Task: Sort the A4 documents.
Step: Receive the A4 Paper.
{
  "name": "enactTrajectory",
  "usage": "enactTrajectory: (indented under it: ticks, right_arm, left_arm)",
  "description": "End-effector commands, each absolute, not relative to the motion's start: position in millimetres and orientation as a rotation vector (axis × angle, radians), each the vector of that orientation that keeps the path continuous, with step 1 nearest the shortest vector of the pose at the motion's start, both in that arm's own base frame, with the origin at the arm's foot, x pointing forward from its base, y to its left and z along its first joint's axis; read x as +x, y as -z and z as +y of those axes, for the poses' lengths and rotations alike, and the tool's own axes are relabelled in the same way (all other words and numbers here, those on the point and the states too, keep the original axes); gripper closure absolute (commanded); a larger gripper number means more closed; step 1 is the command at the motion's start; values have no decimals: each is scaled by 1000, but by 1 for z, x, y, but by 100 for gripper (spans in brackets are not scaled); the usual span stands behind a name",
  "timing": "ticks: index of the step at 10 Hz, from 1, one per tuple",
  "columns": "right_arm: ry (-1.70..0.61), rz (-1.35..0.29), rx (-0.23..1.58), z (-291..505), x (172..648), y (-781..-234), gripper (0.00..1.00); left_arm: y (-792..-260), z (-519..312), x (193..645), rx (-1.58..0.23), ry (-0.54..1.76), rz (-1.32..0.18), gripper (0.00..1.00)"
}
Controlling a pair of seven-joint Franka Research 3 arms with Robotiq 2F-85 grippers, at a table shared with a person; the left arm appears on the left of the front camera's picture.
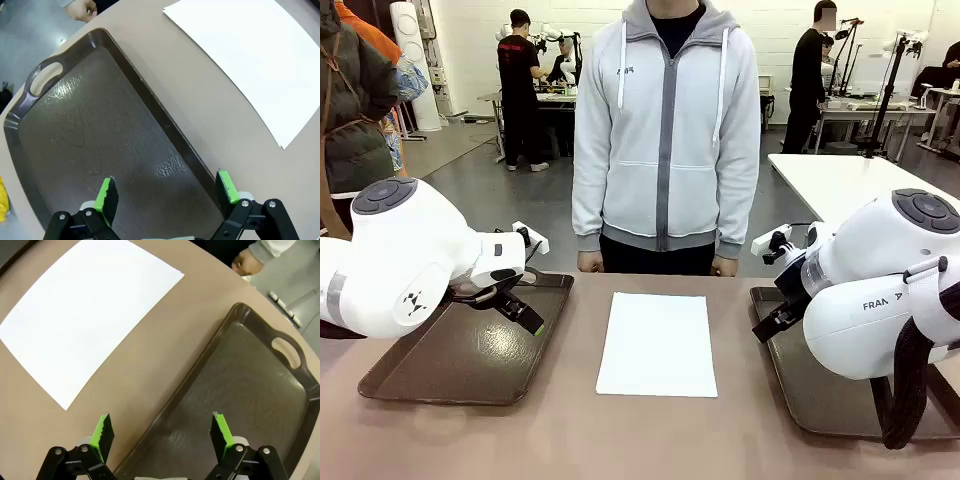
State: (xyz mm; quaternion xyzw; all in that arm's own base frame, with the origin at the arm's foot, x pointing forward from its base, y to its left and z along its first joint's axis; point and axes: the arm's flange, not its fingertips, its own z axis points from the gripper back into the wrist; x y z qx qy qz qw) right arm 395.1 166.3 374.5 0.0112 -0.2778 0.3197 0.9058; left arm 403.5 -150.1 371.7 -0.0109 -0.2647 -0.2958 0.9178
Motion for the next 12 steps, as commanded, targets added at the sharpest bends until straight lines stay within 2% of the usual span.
enactTrajectory:
  ticks: [1, 12]
  right_arm:
    - [-660, -574, 23, 166, 395, -374, 0]
    - [-660, -574, 23, 166, 395, -374, 0]
  left_arm:
    - [-372, -150, 403, -22, 609, -545, 0]
    - [-372, -150, 403, -22, 609, -545, 0]
